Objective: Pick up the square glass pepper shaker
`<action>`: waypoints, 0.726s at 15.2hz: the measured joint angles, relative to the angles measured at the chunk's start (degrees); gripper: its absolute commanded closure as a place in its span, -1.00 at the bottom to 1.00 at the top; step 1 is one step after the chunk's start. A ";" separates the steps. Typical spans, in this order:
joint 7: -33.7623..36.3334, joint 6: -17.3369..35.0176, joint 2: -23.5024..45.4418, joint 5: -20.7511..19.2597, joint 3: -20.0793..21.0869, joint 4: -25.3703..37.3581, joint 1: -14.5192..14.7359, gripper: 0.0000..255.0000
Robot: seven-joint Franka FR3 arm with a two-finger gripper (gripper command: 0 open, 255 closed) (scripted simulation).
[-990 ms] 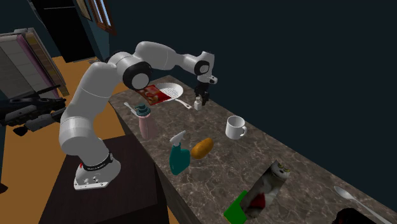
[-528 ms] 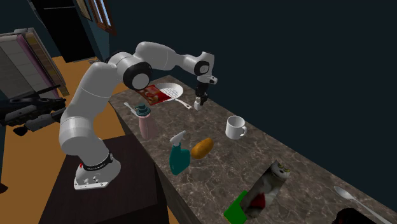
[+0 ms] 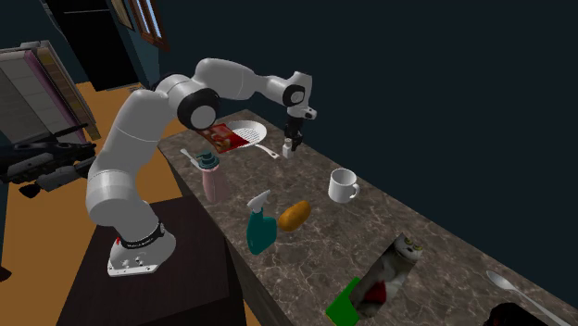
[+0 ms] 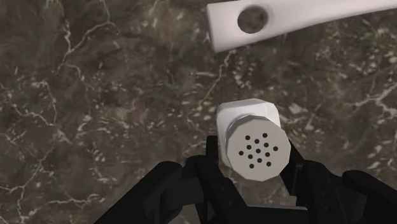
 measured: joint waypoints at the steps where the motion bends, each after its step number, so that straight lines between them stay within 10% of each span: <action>1: 0.00 -0.53 -0.38 0.06 0.05 0.14 0.00 1.00; 11: -0.37 -6.89 -2.11 0.45 0.27 4.84 0.12 1.00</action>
